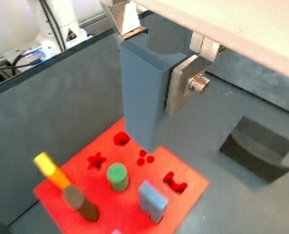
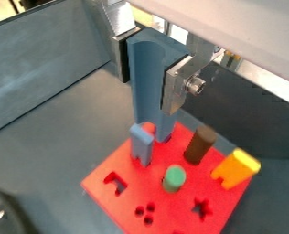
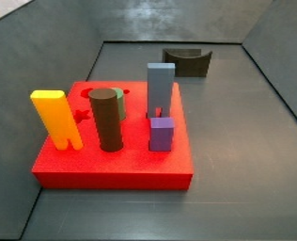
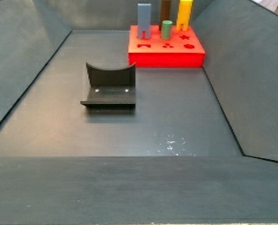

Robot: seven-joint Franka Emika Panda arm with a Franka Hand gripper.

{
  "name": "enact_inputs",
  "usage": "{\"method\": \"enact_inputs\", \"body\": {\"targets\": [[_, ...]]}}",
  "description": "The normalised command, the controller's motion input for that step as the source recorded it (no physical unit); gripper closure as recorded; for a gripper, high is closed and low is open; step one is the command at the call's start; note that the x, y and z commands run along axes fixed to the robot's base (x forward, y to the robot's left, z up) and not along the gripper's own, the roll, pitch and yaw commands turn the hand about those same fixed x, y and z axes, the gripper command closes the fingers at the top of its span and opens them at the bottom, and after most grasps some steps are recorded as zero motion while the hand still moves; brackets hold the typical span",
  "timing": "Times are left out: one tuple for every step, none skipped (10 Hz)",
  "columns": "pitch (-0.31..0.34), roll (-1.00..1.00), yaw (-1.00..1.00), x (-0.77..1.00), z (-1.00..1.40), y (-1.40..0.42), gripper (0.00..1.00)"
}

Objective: Pick up the arch object. Move up. Move to above the board. Insert the arch object.
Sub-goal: Move to above the board, then insert the arch object.

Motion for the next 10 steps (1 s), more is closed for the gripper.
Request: {"method": "enact_inputs", "body": {"targets": [[0.111,0.07,0.01,0.2,0.02,-0.33,1.0],[0.099,0.07,0.01,0.12,0.02,-0.17,1.0],[0.037,0.09,0.0,0.55,-0.43,0.65,1.0],[0.051,0.07,0.0,0.59,-0.38,0.67,1.0],[0.05,0.1,0.0,0.5,-0.35,0.62,1.0],[0.03,0.08,0.0,0.66,-0.51,0.36,1.0],[-0.064,0.15,0.05,0.27,-0.81,0.12,1.0],[-0.099,0.19,0.2,-0.04,-0.9,0.01,1.0],[-0.071,0.22,0.28,-0.26,-0.91,0.03,1.0],[-0.061,0.24,0.28,-0.27,-0.87,0.09,1.0]]}}
